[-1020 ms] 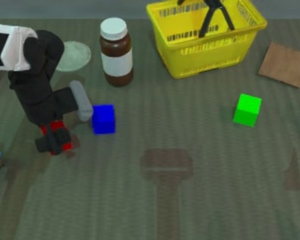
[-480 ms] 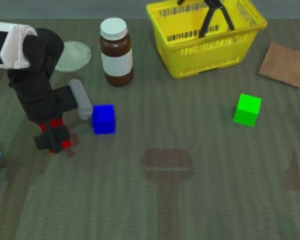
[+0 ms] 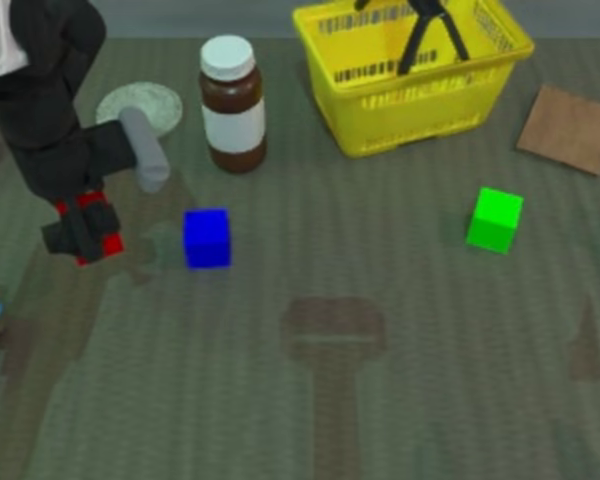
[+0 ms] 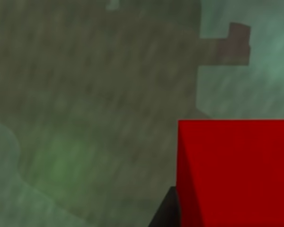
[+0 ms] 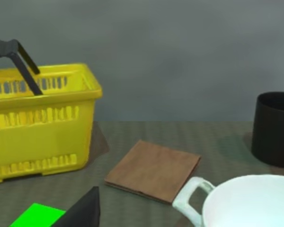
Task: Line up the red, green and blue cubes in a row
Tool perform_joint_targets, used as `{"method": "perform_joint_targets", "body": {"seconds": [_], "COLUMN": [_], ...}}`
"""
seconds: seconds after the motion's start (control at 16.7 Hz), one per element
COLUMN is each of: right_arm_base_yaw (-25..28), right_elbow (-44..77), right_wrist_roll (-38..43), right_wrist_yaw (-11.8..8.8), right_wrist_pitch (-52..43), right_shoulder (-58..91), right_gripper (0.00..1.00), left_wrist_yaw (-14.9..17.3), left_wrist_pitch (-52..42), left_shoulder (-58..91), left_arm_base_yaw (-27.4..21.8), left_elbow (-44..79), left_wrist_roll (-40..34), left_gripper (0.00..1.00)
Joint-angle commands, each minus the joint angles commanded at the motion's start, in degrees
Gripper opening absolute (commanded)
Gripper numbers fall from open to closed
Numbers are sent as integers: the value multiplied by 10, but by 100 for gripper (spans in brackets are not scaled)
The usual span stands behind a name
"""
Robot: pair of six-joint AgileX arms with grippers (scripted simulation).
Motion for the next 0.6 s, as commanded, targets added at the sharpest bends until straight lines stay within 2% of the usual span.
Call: {"method": "perform_joint_targets", "body": {"seconds": [0.24,0.36,0.6], "right_arm_base_yaw": [0,0,0], "right_elbow": [0,0,0], "right_wrist_roll": [0,0,0], "right_wrist_yaw": [0,0,0], "right_wrist_pitch": [0,0,0], "right_shoulder": [0,0,0], "right_gripper": [100,100,100], "left_wrist_yaw": [0,0,0], "left_wrist_pitch": [2,1,-3], "left_shoulder": [1,-10,-55], "left_arm_base_yaw": [-5,-24,-127], "left_elbow": [-2,-11,-56], "left_wrist_roll": [1,-3,-19], "left_gripper": [0,0,0]}}
